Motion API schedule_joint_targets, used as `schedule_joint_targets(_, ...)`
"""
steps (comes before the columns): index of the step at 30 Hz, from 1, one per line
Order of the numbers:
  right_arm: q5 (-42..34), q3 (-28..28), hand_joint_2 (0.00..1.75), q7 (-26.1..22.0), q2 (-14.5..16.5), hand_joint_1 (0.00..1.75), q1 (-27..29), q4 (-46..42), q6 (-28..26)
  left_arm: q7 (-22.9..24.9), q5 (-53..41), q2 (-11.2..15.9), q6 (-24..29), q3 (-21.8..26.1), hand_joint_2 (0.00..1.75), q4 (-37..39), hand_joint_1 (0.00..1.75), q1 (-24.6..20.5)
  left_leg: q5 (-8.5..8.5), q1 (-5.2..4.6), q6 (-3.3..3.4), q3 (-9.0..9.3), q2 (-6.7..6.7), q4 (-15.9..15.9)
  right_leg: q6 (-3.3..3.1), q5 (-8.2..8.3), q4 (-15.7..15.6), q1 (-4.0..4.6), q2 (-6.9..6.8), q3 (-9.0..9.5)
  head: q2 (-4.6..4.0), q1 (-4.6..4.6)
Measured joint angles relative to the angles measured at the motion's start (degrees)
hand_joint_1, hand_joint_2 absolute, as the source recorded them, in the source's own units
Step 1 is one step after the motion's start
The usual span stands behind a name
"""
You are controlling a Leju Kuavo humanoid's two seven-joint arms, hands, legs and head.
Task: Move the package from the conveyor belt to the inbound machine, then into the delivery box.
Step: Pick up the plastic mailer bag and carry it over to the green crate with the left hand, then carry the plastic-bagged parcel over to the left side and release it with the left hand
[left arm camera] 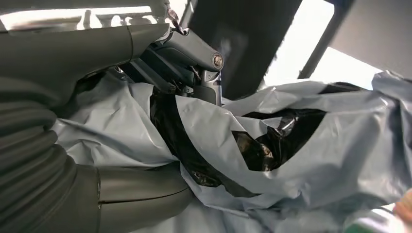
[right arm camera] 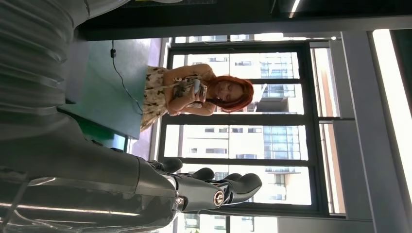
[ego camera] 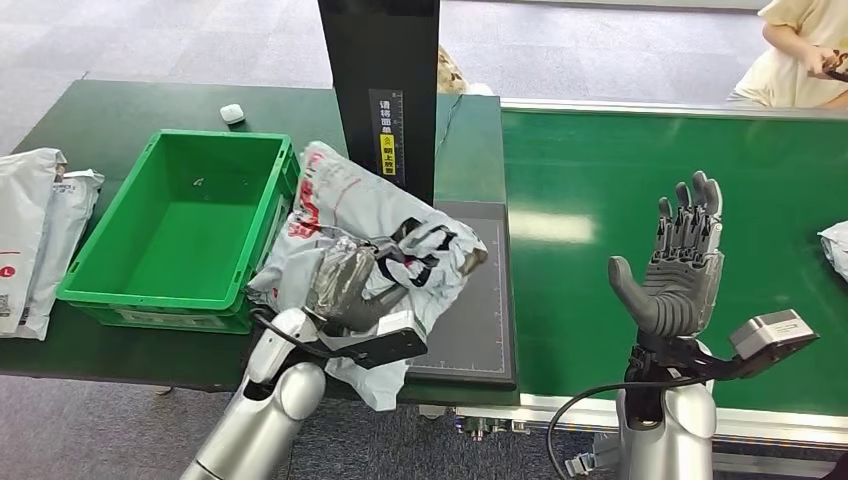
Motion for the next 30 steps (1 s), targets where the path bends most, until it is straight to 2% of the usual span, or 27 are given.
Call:
schedule_joint_targets(5,-0.7,-1.6,1.75,-0.3,-0.1,0.00,0.8,-0.7,0.3,2.9,-8.1,2.9,6.3,2.9,1.75,-7.3,1.75,-0.1,0.00,0.00,0.00,0.01,0.00,0.0,0.00,0.00,0.0,0.00,0.01,0.00,0.00,-0.01)
schedule_joint_targets(9,-0.8,-3.4,1.75,-0.4,-0.2,0.00,1.5,-1.5,1.0,6.0,-11.7,5.0,10.0,7.3,1.75,-13.7,1.75,-0.4,0.01,0.00,-0.01,0.01,0.00,0.0,0.00,0.01,0.0,0.01,0.01,0.00,0.00,0.00)
schedule_joint_targets(14,0.2,-4.0,1.75,-0.2,-0.2,0.00,1.4,-2.5,2.4,12.0,-12.8,8.1,6.3,14.0,1.75,-15.9,1.75,-4.1,0.04,0.01,-0.05,0.02,0.01,0.0,-0.02,0.02,0.0,0.04,0.02,0.00,0.00,-0.01)
schedule_joint_targets(17,0.6,-4.1,1.75,0.0,-0.2,0.00,1.1,-2.5,2.6,13.4,-13.2,10.0,5.3,18.8,1.75,-11.5,1.75,-8.8,0.13,0.02,-0.10,0.04,0.01,0.0,-0.05,0.05,0.0,0.05,0.01,0.02,0.00,0.01)
schedule_joint_targets(22,1.1,-4.0,1.75,0.2,-0.2,0.00,0.4,-2.5,3.3,17.2,-17.0,11.9,4.7,25.0,1.75,1.4,1.75,-18.0,0.21,0.07,-0.15,0.05,0.01,0.0,-0.13,0.15,0.0,0.06,0.00,0.03,0.00,0.01)
schedule_joint_targets(30,1.4,-3.3,1.75,0.4,-0.2,0.00,-1.7,-1.7,3.4,22.4,-20.6,14.1,4.3,28.2,1.75,22.0,1.75,-30.5,0.24,0.08,-0.15,0.03,0.01,0.0,-0.13,0.18,0.0,0.05,0.00,0.02,0.00,0.00)
